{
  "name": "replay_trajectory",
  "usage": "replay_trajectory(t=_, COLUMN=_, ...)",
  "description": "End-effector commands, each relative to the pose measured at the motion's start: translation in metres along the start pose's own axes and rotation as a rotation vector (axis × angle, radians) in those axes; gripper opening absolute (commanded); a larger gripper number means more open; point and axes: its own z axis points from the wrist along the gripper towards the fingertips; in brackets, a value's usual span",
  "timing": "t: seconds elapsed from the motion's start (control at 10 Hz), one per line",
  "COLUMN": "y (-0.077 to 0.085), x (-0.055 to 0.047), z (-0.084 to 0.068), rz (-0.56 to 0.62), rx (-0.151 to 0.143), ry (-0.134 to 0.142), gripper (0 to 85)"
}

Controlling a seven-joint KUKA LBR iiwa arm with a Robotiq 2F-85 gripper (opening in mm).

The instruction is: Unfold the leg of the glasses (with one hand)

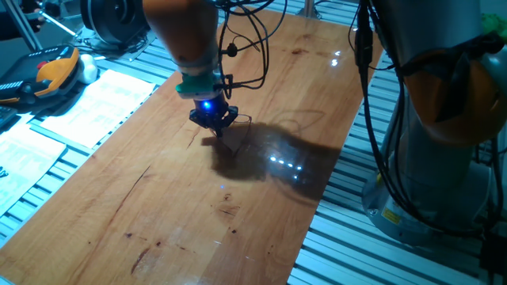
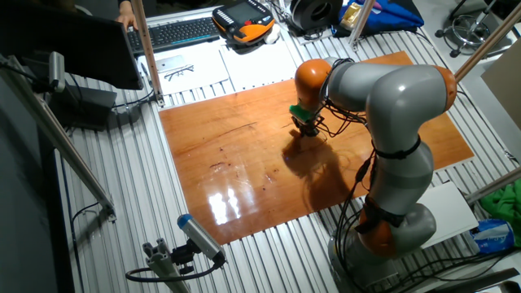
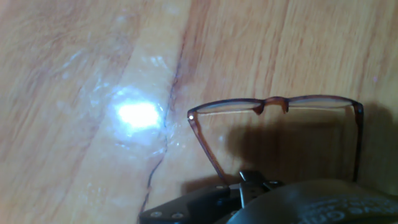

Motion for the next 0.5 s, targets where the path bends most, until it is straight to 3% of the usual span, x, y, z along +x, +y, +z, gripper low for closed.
replay_trajectory(t=0.0, y=-0.0001, x=0.0, z=0.0001, rz=-0.023, rx=-0.002, ry=0.01, gripper=0.0)
replay_trajectory(t=0.2, y=-0.0001, x=0.0, z=0.0001, rz=-0.082, rx=-0.005, ry=0.031, gripper=0.0)
replay_trajectory(t=0.4, y=-0.0001, x=0.0, z=0.0001, rz=-0.194, rx=-0.033, ry=0.068, gripper=0.0)
